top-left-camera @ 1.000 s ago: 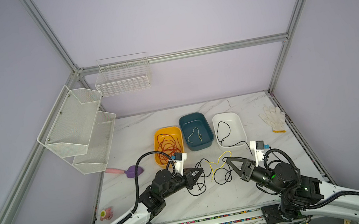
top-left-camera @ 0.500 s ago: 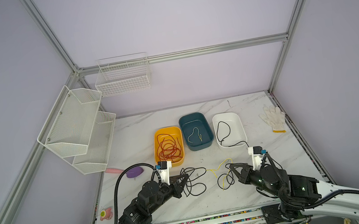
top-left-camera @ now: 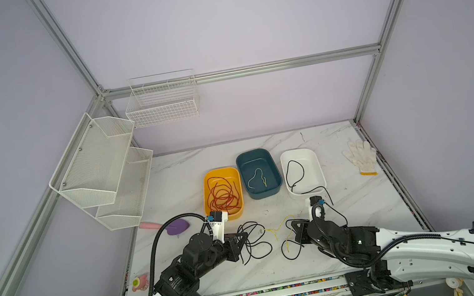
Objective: Untangle the cables
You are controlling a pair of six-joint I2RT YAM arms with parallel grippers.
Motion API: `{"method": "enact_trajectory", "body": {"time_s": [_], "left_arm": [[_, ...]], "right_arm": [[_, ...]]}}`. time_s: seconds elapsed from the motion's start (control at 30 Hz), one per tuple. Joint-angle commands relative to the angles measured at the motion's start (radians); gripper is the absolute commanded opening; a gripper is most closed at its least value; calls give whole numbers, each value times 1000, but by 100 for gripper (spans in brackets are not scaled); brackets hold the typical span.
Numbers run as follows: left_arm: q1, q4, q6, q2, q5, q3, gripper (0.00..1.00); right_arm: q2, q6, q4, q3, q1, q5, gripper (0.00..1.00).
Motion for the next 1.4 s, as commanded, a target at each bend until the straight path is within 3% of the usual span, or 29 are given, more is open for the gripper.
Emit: {"method": "enact_trajectory", "body": {"time_s": [0.0,0.1,0.3,0.4,0.47,0.57,0.93,1.1,1.37], "left_arm": [[7,18,-7,-58,-49,157,0],[7,-13,-8,-110,-98,196,0],[8,16,-54,-134,-94,233,0],[7,24,-64,-116,-99,279,0],[7,22,-64,-100,-107,318,0],[7,1,-57,-75,-139,378,0],[7,-202,69,-25,-335,614,0],[8,-334,142,42,-386,704,0],[8,-369,204,113,-387,723,0]], "right_arm": [[48,-27,6,12,-8,67,0],[50,-39,38,-17,-14,57,2],[2,-107,130,-68,-20,-29,49],[-28,-143,174,-91,-24,-73,65],[-33,-166,226,-105,-23,-124,70],[-25,-204,329,-134,-22,-207,74],[95,-197,372,-163,-23,-178,78],[25,-234,392,-181,-23,-230,81],[-83,-251,332,-203,-23,-261,86]]}}
